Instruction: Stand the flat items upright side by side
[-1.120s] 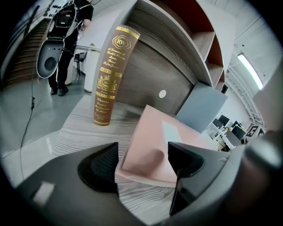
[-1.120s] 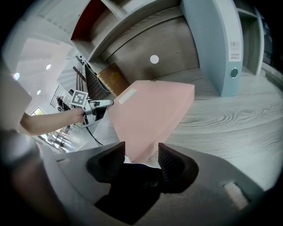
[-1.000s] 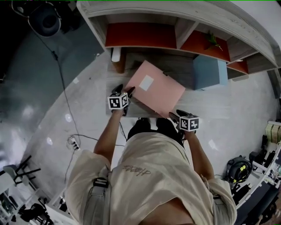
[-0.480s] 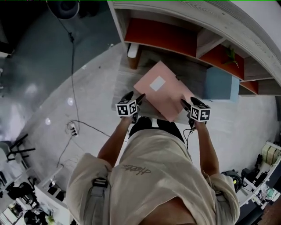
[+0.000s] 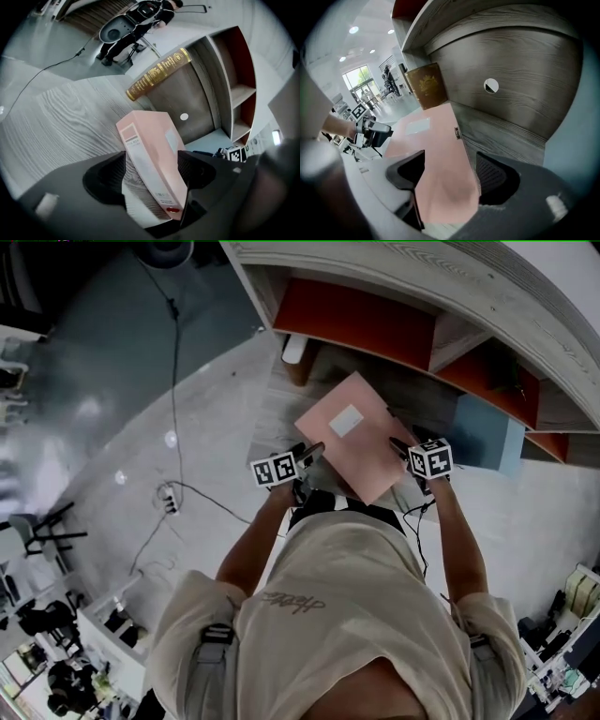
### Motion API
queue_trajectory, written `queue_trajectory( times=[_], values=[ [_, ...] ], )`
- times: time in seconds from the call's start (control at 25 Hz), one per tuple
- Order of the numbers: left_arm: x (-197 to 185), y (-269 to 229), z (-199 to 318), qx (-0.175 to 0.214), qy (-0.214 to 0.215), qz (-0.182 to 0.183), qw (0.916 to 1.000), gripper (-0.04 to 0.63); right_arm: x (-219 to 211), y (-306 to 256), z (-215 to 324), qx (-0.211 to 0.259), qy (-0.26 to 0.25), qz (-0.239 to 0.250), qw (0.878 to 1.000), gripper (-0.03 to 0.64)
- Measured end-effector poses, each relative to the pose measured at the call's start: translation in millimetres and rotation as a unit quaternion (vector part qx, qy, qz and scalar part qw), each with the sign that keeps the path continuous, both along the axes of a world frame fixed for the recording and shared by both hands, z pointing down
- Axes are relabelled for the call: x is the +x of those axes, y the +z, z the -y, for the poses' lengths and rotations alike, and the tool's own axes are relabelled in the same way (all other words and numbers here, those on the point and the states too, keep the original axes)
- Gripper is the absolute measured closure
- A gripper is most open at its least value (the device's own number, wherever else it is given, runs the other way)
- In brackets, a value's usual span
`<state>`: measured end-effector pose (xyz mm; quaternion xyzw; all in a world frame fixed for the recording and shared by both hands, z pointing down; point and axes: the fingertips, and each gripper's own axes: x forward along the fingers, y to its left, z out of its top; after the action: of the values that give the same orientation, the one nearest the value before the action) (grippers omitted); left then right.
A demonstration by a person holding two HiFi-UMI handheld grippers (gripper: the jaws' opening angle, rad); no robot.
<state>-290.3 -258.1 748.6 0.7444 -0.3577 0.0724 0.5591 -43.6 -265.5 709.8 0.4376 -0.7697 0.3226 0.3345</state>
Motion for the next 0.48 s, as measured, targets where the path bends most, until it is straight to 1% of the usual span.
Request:
queue_trajectory(
  times=[0.04, 0.12, 0.24, 0.36, 0.48],
  values=[
    [1, 1, 0, -0.007, -0.010, -0.004, 0.9999, 0.229, -1, 3, 3, -0.004, -0.010, 0.001, 1.000, 0.268],
    [5, 2, -2, -0.015, -0.017, -0.004, 0.9997, 0.229, -2, 10, 9, -0.015, -0.026, 0.008, 1.000, 0.258],
    [13, 4, -6, -0.023, -0.008, 0.004, 0.9997, 0.227, -7, 21, 19, -0.032, -0.047, 0.021, 0.998, 0.256],
    [22, 4, -2, -0.025, 0.003, 0.014, 0.9996, 0.227, -15, 26, 33, -0.040, -0.064, 0.041, 0.996, 0.256],
    [30, 6, -4, -0.034, 0.007, 0.017, 0.9993, 0.227, -25, 35, 35, -0.075, -0.082, 0.077, 0.991, 0.256]
  ],
)
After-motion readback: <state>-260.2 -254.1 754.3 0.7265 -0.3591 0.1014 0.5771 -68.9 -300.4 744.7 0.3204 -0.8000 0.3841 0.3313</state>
